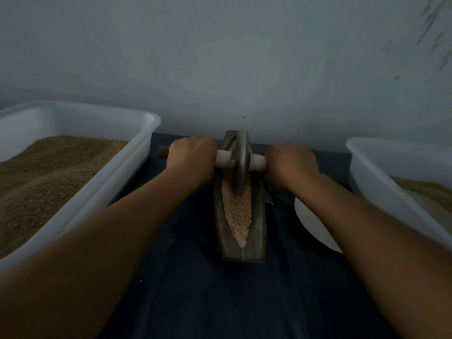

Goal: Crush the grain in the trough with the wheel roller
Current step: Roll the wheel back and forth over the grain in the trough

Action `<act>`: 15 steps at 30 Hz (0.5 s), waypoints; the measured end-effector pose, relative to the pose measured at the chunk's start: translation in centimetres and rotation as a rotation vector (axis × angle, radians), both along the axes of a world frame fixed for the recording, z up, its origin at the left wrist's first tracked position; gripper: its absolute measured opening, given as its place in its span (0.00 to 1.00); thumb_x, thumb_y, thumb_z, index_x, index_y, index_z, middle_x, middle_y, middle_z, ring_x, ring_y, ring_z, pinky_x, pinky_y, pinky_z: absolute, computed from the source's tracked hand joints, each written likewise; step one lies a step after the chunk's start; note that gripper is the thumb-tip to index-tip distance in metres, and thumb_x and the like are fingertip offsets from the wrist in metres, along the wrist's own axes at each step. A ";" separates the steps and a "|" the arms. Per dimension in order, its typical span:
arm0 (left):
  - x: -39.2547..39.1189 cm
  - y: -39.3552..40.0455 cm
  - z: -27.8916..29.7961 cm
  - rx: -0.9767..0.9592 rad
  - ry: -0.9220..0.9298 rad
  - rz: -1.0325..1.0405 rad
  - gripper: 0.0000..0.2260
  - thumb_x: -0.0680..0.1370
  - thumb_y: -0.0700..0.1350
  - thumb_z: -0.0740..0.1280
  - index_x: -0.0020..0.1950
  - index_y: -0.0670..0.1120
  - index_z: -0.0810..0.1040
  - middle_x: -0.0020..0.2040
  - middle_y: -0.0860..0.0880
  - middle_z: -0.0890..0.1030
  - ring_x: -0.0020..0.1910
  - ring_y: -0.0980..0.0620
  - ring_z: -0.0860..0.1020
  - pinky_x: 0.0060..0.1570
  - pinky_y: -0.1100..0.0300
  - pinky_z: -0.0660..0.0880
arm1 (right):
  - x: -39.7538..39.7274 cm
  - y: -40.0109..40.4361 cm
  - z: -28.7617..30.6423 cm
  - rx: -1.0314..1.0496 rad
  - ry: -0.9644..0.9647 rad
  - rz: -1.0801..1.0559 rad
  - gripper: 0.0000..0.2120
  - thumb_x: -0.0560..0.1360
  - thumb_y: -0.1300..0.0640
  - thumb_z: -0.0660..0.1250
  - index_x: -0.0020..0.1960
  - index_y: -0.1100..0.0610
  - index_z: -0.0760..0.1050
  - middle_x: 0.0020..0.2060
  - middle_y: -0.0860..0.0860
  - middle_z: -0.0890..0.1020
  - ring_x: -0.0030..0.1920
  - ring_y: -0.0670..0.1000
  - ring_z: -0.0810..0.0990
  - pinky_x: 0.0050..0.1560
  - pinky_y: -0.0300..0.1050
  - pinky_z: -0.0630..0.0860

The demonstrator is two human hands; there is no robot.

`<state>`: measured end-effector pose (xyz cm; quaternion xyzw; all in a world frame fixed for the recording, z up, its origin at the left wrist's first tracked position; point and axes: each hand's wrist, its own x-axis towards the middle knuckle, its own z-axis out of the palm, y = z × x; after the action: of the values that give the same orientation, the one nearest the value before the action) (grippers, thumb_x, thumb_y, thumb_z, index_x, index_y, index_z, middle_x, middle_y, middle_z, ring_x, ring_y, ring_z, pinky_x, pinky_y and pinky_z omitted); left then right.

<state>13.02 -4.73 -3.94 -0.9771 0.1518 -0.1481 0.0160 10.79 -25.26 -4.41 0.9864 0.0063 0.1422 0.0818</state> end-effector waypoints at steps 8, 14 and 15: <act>-5.3 0.7 -0.6 0.031 -0.124 -0.025 0.13 0.74 0.48 0.72 0.56 0.49 0.75 0.51 0.49 0.79 0.47 0.48 0.78 0.41 0.55 0.67 | -5.8 0.6 -0.7 0.052 -0.085 0.052 0.11 0.72 0.44 0.68 0.50 0.48 0.75 0.42 0.50 0.81 0.41 0.55 0.78 0.35 0.44 0.63; -9.0 1.5 -1.0 -0.046 -0.300 -0.084 0.12 0.71 0.49 0.73 0.50 0.50 0.75 0.45 0.51 0.80 0.42 0.52 0.76 0.42 0.59 0.64 | -9.7 0.5 -0.8 0.009 -0.157 0.069 0.09 0.74 0.45 0.67 0.46 0.49 0.71 0.36 0.46 0.75 0.33 0.50 0.65 0.28 0.43 0.52; -9.4 1.6 -0.9 -0.047 -0.317 -0.095 0.12 0.70 0.48 0.74 0.49 0.50 0.75 0.44 0.51 0.80 0.41 0.51 0.77 0.41 0.59 0.64 | -10.2 0.5 -0.8 0.010 -0.167 0.077 0.09 0.74 0.46 0.67 0.46 0.49 0.71 0.37 0.47 0.77 0.33 0.49 0.65 0.28 0.43 0.51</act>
<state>3.65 -3.15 -4.83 -0.9333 0.1900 -0.3045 0.0096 0.64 -24.76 -5.18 0.9706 0.0365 0.2268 0.0716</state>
